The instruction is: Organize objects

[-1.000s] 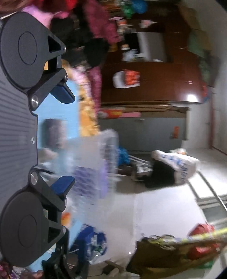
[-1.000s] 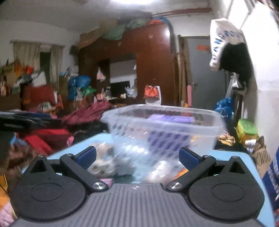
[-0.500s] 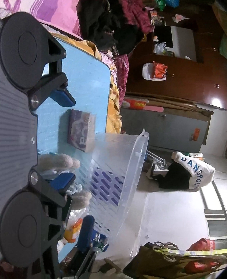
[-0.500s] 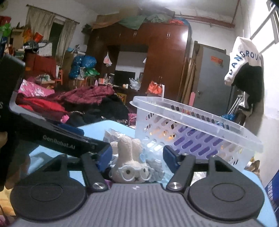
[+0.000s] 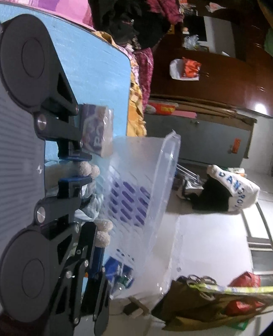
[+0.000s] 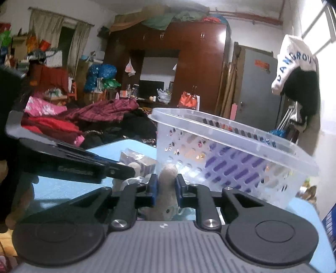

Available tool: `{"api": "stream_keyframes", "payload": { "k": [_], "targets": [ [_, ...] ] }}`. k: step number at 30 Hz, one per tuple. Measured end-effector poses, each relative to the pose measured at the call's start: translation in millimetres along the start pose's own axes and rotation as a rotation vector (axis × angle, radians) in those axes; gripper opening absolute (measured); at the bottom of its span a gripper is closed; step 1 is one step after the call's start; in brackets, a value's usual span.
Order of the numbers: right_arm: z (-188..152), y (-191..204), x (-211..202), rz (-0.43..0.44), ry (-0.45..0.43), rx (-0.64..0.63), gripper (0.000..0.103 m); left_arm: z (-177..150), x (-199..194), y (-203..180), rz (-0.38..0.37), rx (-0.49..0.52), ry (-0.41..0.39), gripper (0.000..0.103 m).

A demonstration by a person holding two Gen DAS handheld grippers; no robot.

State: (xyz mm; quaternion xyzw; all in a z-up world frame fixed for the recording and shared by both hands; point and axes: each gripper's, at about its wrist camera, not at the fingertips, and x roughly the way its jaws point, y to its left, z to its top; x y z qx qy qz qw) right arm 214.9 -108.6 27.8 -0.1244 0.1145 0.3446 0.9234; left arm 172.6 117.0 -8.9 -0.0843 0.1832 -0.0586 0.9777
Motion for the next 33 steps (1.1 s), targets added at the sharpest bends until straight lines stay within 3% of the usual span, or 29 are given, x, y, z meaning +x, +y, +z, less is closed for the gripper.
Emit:
{"api": "stream_keyframes", "payload": {
  "k": [12, 21, 27, 33],
  "targets": [
    [9, -61, -51, 0.129, -0.149, 0.173, 0.017, 9, -52, -46, -0.110, 0.006, -0.246, 0.015],
    [53, -85, -96, 0.126, -0.306, 0.177, 0.017, 63, -82, -109, -0.145, 0.145, -0.375, 0.015],
    [89, -99, -101, 0.063, -0.368, 0.143, 0.017, 106, -73, -128, -0.148, 0.164, -0.393, 0.015],
    [96, -108, -84, 0.028, -0.352, 0.131, 0.017, 129, -59, -131, -0.125, 0.179, -0.374, 0.015]
  ]
}}
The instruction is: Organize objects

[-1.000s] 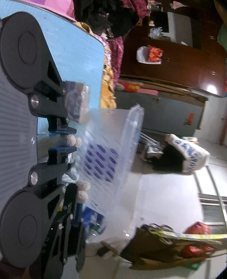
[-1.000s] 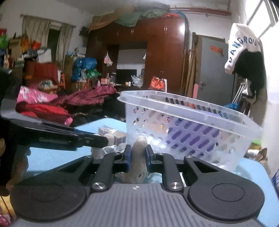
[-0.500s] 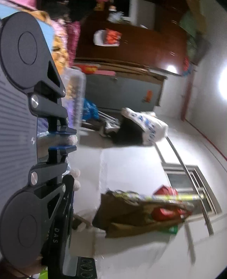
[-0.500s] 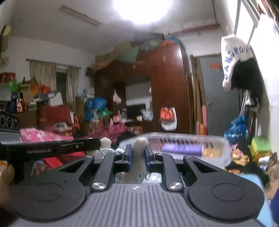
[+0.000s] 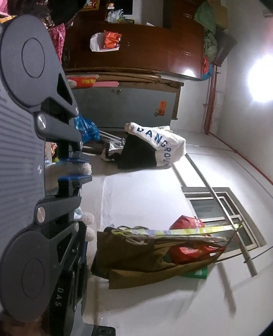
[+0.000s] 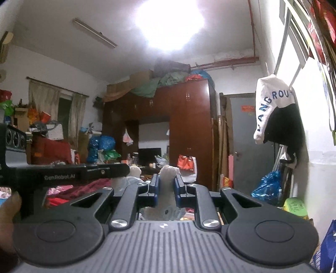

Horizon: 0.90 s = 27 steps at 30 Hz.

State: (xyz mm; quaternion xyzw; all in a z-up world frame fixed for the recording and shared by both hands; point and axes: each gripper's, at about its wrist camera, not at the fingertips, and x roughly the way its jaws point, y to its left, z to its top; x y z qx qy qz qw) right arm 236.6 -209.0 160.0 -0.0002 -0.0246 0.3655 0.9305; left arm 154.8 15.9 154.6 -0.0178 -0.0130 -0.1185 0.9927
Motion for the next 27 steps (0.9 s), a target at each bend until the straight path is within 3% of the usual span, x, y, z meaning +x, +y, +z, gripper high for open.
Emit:
{"api": "stream_keyframes", "payload": {
  "k": [8, 27],
  "targets": [
    [-13, -8, 22, -0.038, 0.056, 0.014, 0.017, 2, 32, 4, 0.028, 0.025, 0.061, 0.015],
    [-50, -48, 78, -0.077, 0.414, 0.172, 0.017, -48, 132, 53, 0.084, -0.151, 0.458, 0.015]
  ]
}}
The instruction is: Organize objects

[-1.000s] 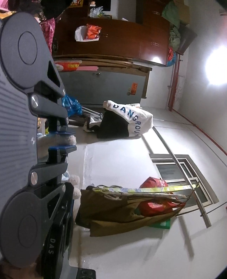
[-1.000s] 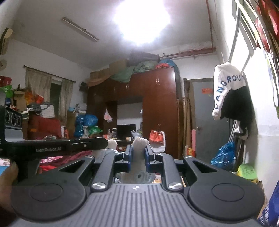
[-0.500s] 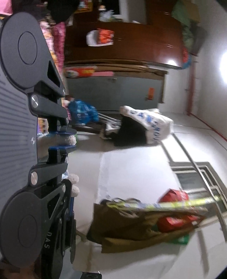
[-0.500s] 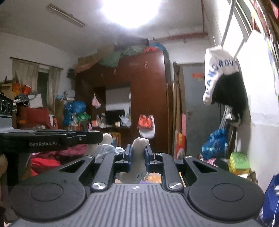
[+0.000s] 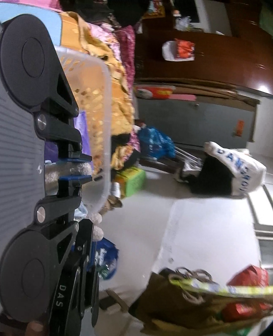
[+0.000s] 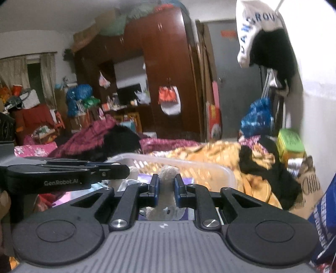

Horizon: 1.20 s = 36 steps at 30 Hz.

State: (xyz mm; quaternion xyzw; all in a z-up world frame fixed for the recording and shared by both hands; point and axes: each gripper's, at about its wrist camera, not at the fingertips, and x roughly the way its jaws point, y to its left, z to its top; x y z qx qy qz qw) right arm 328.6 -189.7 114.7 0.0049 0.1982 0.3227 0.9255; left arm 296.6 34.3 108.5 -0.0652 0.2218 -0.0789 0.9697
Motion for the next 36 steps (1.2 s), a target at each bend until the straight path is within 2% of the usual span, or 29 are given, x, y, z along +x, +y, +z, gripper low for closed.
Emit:
{"api": "stream_keyframes", "payload": {
  "k": [4, 16, 22, 24, 25, 26, 27, 28, 29, 30, 31, 34, 36],
  "targets": [
    [-1, -3, 10, -0.022, 0.058, 0.008, 0.017, -4, 16, 4, -0.001, -0.013, 0.039, 0.015],
    [-13, -10, 24, -0.052, 0.168, -0.032, 0.017, -20, 36, 1, 0.011, 0.036, 0.109, 0.015],
    [-10, -16, 26, -0.053, 0.188, -0.048, 0.017, -24, 38, 3, 0.006, 0.034, 0.121, 0.015],
    [-9, -14, 25, -0.054, 0.188, -0.060, 0.019, -24, 38, 4, 0.005, 0.034, 0.118, 0.020],
    [-9, -13, 25, -0.057, 0.191, -0.070, 0.026, -24, 36, 5, 0.007, 0.037, 0.105, 0.021],
    [-8, -13, 25, -0.064, 0.187, -0.077, 0.033, -25, 32, 5, 0.014, 0.053, 0.077, 0.029],
    [-8, -12, 23, -0.084, 0.170, -0.083, 0.057, -25, 28, 6, 0.020, 0.068, 0.053, 0.051],
    [-7, -12, 18, -0.092, 0.143, -0.086, 0.070, -26, 22, 7, 0.021, 0.076, 0.033, 0.064],
    [-6, -14, 12, -0.081, 0.111, -0.080, 0.077, -26, 17, 8, 0.021, 0.082, 0.021, 0.085],
    [-5, -14, 6, -0.079, 0.087, -0.072, 0.095, -26, 10, 8, 0.030, 0.093, 0.003, 0.091],
    [-3, -14, -3, -0.094, 0.050, -0.070, 0.103, -27, 1, 8, 0.050, 0.114, -0.025, 0.091],
    [0, -12, -29, -0.110, -0.046, -0.078, 0.103, -26, -26, 4, 0.121, 0.162, -0.075, 0.094],
    [-1, -14, -47, -0.080, -0.084, -0.052, 0.103, -27, -49, 1, 0.156, 0.169, -0.098, 0.094]
  ]
}}
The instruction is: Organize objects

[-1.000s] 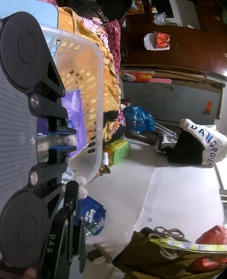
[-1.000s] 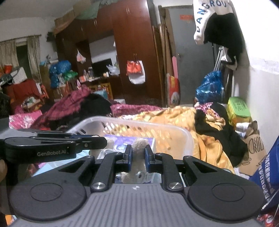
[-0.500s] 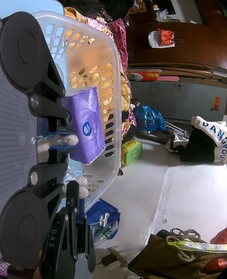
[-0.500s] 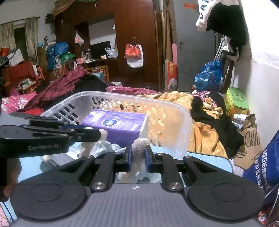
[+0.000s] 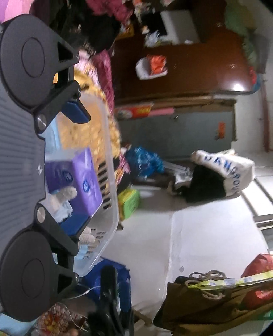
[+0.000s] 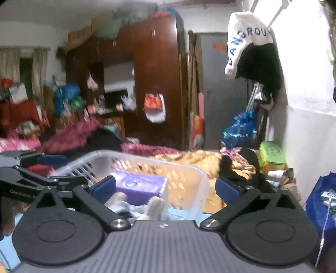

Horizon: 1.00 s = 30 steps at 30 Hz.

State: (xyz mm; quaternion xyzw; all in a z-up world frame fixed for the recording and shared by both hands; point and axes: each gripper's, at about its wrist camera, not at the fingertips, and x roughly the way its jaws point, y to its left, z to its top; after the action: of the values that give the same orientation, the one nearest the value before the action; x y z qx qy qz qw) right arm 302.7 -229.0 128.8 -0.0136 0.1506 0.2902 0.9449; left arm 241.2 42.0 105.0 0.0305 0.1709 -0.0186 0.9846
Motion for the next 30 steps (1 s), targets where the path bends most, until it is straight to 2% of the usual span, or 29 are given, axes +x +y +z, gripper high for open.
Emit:
{"api": "stream_keyframes", "payload": {
  "k": [3, 6, 9, 12, 13, 16, 21, 24, 28, 29, 30],
  "targets": [
    [-14, -3, -30, 0.027, -0.054, 0.015, 0.103, -8, -38, 2, 0.009, 0.007, -0.015, 0.094],
    [-33, -4, -43, 0.025, -0.062, 0.031, 0.103, -29, -76, -1, 0.019, 0.039, -0.039, 0.094],
    [-60, -3, -39, 0.047, -0.018, 0.083, 0.103, -57, -101, -4, 0.023, 0.042, -0.032, 0.094],
    [-81, -3, -17, 0.081, 0.105, 0.128, 0.103, -92, -110, -11, -0.002, 0.062, -0.009, 0.094],
    [-86, 0, -8, 0.091, 0.146, 0.108, 0.103, -103, -110, -13, -0.015, 0.063, -0.003, 0.094],
    [-92, 5, 13, 0.059, 0.191, 0.033, 0.103, -125, -103, -19, -0.077, 0.076, 0.007, 0.094],
    [-98, -3, 43, 0.083, 0.270, 0.045, 0.103, -147, -79, -22, -0.114, 0.075, 0.050, 0.094],
    [-112, -7, 43, 0.072, 0.288, 0.047, 0.102, -150, -62, -19, -0.135, 0.044, 0.070, 0.094],
    [-117, -12, 51, 0.096, 0.319, 0.052, 0.094, -163, -53, -16, -0.154, 0.025, 0.094, 0.094],
    [-118, -12, 51, 0.095, 0.324, 0.046, 0.092, -164, -51, -16, -0.151, 0.021, 0.096, 0.092],
    [-118, -13, 52, 0.098, 0.326, 0.042, 0.090, -165, -50, -17, -0.152, 0.016, 0.097, 0.081]
  ]
}}
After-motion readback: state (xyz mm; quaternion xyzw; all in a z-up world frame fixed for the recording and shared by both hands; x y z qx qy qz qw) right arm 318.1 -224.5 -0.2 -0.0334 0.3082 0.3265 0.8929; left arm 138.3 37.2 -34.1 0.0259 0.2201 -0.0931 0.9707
